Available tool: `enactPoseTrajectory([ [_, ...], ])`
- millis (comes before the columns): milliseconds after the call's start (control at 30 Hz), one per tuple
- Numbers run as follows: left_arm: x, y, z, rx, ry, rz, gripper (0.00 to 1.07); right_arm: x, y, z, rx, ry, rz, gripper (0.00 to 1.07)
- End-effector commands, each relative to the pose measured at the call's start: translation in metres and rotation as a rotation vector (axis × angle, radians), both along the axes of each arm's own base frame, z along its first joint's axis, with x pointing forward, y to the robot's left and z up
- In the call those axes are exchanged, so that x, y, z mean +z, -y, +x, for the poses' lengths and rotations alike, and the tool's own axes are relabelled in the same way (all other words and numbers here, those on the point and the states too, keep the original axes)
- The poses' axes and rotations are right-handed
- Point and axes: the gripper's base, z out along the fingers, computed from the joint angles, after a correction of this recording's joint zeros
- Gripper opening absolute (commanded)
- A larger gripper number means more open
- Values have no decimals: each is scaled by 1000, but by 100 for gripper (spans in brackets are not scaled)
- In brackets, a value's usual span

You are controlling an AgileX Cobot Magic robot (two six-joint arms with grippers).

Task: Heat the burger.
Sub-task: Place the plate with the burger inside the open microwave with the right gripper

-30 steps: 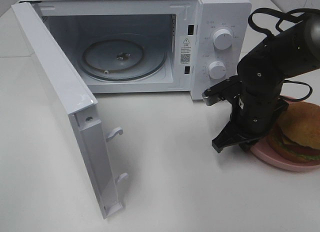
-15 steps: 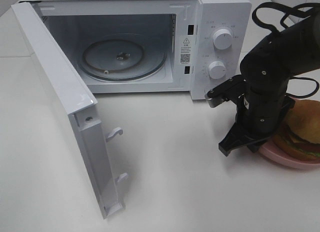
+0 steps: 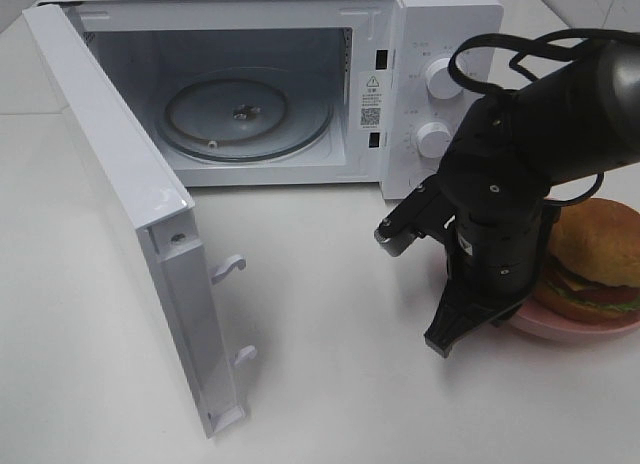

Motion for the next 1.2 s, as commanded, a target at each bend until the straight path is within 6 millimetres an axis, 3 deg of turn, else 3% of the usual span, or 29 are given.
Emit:
enactPoseTrajectory([
  [33, 0, 0, -3, 0, 35, -1, 0, 5, -6, -7, 72, 17, -82, 0],
  [300, 0, 0, -3, 0, 35, -1, 0, 6, -21, -17, 183, 8, -97, 0],
  [633, 0, 0, -3, 0, 35, -1, 0, 13, -21, -20, 244, 38, -45, 0],
  [1067, 0, 0, -3, 0, 35, -1, 0, 35, 11, -61, 503, 79, 40, 0],
  [1200, 0, 0, -3, 0, 35, -1, 0, 36, 22, -74, 698, 49, 7, 0],
])
